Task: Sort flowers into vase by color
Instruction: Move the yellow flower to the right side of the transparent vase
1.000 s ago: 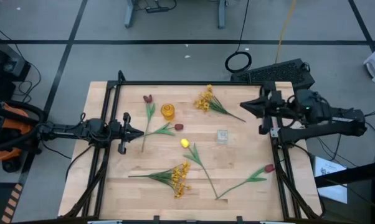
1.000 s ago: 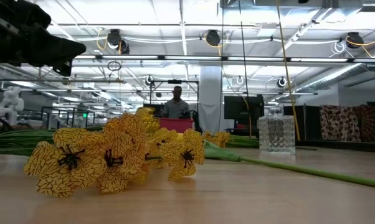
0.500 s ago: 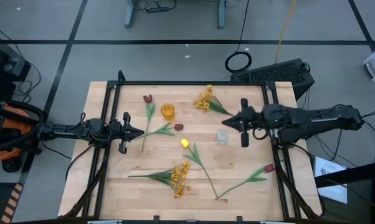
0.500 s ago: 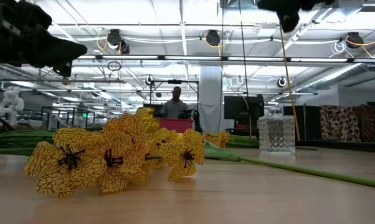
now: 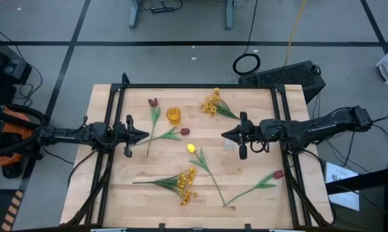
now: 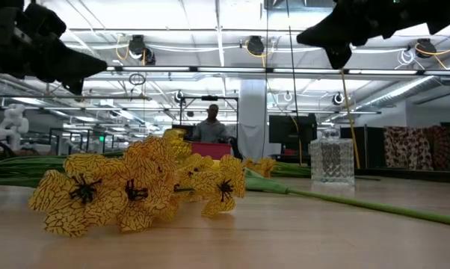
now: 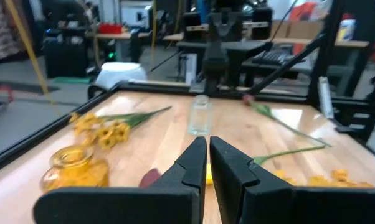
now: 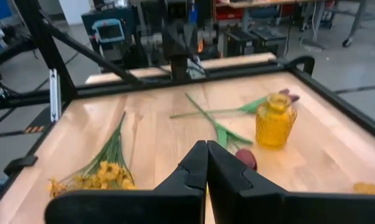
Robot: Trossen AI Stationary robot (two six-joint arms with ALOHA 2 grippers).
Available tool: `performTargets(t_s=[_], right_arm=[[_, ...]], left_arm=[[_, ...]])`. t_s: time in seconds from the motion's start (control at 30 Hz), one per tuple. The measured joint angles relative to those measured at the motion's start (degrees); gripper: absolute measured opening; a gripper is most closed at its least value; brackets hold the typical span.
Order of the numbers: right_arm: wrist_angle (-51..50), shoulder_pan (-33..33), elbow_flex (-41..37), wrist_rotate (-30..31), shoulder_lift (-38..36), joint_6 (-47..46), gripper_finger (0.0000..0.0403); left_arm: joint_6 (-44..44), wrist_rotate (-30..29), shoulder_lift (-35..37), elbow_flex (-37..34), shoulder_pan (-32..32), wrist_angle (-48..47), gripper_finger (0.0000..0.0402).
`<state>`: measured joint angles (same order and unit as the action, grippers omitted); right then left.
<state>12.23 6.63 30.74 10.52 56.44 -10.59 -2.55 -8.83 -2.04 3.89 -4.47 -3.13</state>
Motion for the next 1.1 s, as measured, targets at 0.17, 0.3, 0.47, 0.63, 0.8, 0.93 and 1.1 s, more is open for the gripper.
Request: performTargets(t_s=[0.17,0.3,0.47,0.63,0.8,0.93,1.1], right_arm=[[0.05,1.0,-0.31,0.09,2.43,-0.74,0.0],[1.31,2.03,-0.31,0.38,4.74,-0.67,0.0],[3.2,2.95,-0.31,0.44,7.89,-0.57,0.0],[3.85,3.24,-0.31,0.42,10.65,-1.02,0.0],[3.93,3.28,-0.31,1.57,12.52,-4.82,0.0],[4.52,3.28,-0.31,1.6,13.16,-7.05,0.0],[6.34,3.28,-0.31,1.66,13.16,-9.26,0.0]], left_arm=[[-0.08,-0.67,-3.77,6.47,-0.04,-2.5,0.0029],[-0.08,-0.75,-8.77,13.64,-0.04,-6.07,0.0029],[-1.54,-2.69,-17.63,24.33,-0.04,-11.36,0.0029],[-1.52,-4.61,-27.54,35.33,-0.04,-19.08,0.0029],[-11.56,-2.47,-35.59,43.09,0.0,-26.18,0.0029],[-11.69,0.74,-38.6,43.48,-0.57,-25.82,0.0029],[-12.68,-0.96,-41.54,40.27,-0.66,-27.13,0.0029]])
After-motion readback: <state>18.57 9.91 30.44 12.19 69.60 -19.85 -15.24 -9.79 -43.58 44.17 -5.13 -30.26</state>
